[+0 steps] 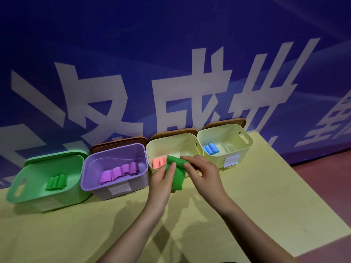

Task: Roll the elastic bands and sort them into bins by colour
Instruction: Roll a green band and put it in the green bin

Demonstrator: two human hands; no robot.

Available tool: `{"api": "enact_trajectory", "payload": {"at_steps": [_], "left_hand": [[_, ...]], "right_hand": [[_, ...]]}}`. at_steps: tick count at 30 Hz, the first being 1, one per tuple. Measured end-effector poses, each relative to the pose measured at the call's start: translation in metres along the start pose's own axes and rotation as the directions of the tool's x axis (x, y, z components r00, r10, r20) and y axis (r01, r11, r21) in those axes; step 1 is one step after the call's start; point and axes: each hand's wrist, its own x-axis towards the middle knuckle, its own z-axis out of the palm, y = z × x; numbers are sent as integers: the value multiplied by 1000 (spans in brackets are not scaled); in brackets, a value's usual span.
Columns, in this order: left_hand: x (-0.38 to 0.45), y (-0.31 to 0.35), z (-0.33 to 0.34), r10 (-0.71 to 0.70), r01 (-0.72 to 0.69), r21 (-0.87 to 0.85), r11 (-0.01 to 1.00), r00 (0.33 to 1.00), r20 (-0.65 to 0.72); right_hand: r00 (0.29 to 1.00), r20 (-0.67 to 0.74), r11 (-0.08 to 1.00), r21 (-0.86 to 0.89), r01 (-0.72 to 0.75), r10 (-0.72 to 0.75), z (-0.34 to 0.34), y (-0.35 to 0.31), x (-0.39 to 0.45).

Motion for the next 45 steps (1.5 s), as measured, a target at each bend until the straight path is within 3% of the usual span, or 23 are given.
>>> {"api": "enact_trajectory", "payload": {"at_steps": [3, 8, 17, 22, 26, 28, 35, 45], "left_hand": [[2, 0, -2, 10, -11, 24, 1000, 1000, 18], [1, 5, -5, 6, -7, 32, 999, 999, 46], [1, 9, -7, -60, 60, -24, 998, 998, 20], [1, 8, -9, -82, 84, -73, 994, 996, 26], [2, 6, -9, -72, 75, -69, 995, 996, 48], [2, 6, -9, -54, 58, -65, 996, 996, 65], [4, 0, -10, -57, 61, -51, 997, 995, 80], [4, 1, -12, -109, 128, -190, 973, 988, 105]], "right_hand": [[990, 0, 980, -142, 138, -139, 0, 6, 0], [965, 34, 939, -225, 260, -259, -5, 10, 3], [928, 63, 878, -305, 369, -368, -1, 13, 2], [978, 34, 970, -128, 209, -206, -2, 2, 1], [981, 166, 993, 38, -108, 100, -3, -5, 2], [965, 209, 982, 72, -177, 159, -2, -6, 2], [956, 223, 976, 60, -209, 191, 1, -5, 2], [964, 171, 972, 80, -220, 204, 3, 1, 2]]}}
